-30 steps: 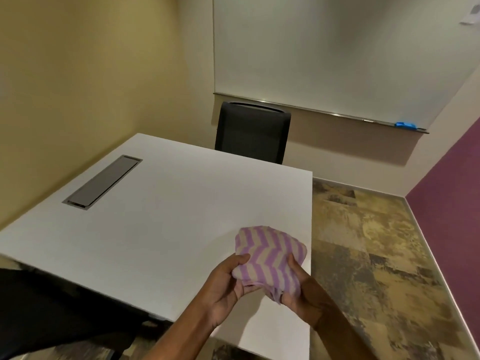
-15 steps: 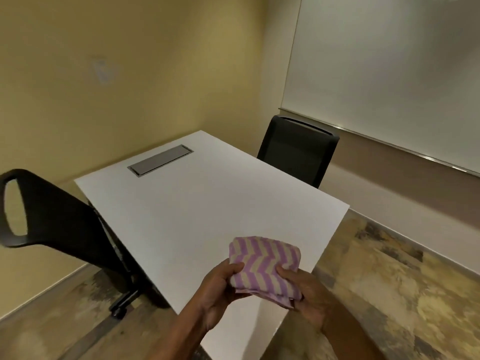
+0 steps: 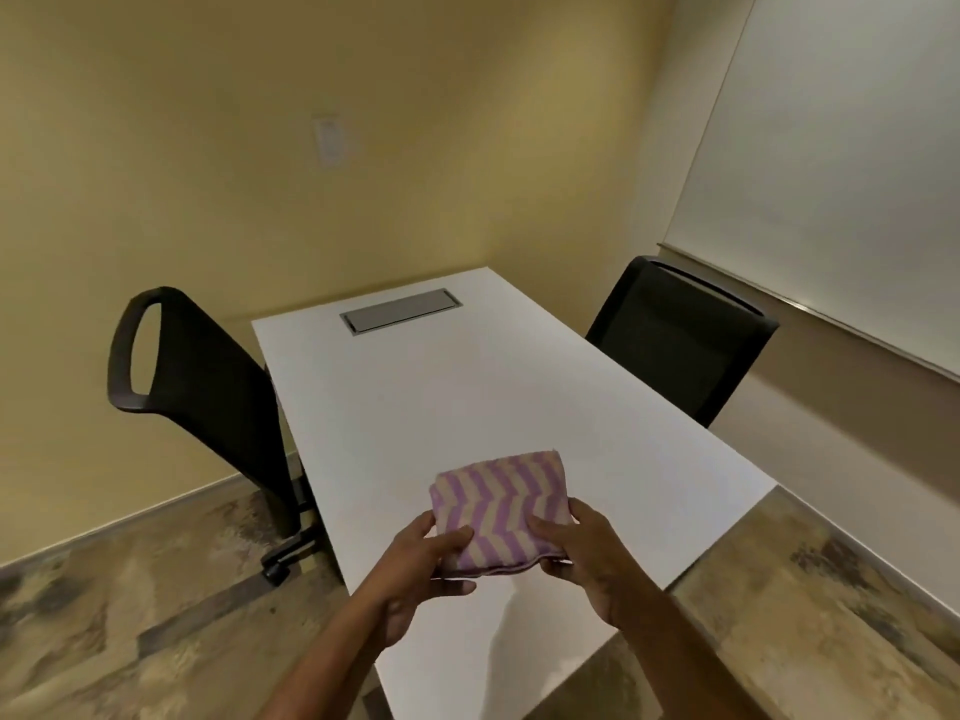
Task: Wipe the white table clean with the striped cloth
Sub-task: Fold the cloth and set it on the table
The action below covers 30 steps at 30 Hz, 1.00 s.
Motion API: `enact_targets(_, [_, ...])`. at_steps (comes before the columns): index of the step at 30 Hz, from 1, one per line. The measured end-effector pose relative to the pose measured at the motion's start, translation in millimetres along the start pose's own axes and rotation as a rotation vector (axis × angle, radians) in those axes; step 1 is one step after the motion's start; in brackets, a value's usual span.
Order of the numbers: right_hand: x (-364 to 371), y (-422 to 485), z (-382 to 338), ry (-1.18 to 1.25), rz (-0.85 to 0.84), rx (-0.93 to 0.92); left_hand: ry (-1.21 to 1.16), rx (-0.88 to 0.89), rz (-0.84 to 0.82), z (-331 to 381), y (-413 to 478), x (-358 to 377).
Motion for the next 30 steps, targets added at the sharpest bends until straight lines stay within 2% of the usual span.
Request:
enact_targets(4, [-3,47,-4,0.001,0.017,-0.017,-0.085,0.035,0.010,14,33,-5])
enact_targets(8, [-6,89,-12,-0.016,0.041,-0.035,-0.145,0.065,0.134,30,62,-9])
enact_targets(19, [-4,197,-47,-0.030,0.047,-0.145,-0.099,0.156,0.341,107,124,0])
enact_targets(30, [-16,371,-51,-0.111,-0.013,-0.183,-0.202,0.157,0.554,163,259,0])
Point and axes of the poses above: each hand's wrist, its own y-axis towards the middle knuckle, its own x-axis out of the palm, z = x × y, the point moved 9 cm from there along y, towards the middle knuckle, and after that the axes turned 10 degrees about -x, right-handed, at the moved point
